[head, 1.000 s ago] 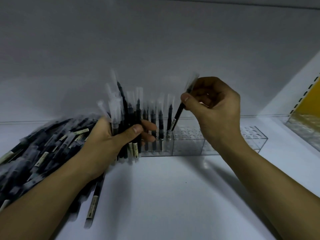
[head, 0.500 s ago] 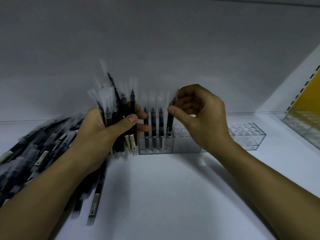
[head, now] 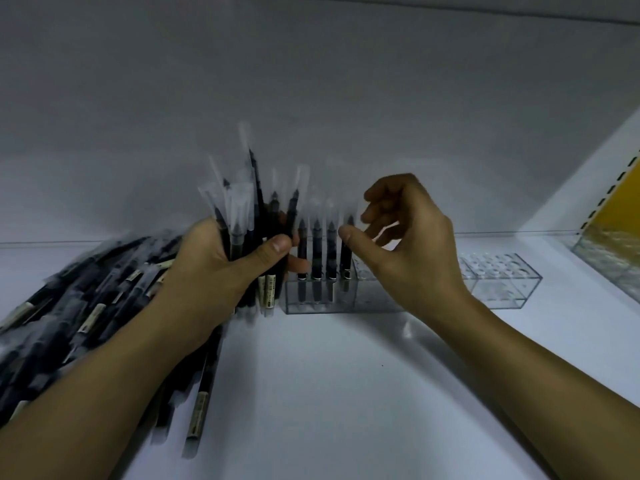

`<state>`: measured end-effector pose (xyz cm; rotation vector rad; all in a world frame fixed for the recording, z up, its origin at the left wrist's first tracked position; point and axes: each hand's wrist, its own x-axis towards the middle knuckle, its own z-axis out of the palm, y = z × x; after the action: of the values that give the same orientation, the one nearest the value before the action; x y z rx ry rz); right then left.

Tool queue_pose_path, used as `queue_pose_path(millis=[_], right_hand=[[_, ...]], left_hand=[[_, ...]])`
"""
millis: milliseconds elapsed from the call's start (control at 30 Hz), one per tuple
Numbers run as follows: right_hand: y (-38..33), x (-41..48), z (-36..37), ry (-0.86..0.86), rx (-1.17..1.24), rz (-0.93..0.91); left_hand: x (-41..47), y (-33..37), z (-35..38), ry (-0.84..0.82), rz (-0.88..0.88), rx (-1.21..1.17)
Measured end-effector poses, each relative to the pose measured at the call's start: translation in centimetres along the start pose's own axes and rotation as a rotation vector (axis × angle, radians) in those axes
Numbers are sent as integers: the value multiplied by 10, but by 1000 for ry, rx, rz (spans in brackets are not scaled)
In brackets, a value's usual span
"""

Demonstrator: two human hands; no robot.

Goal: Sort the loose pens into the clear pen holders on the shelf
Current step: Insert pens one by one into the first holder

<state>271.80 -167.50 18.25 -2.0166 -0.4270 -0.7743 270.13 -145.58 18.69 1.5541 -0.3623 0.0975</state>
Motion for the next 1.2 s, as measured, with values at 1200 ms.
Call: queue_pose_path(millis=[1200], right_hand=[[-6,14,-17,147,308,21]], left_hand=[[-4,-5,5,-59,27,-83]])
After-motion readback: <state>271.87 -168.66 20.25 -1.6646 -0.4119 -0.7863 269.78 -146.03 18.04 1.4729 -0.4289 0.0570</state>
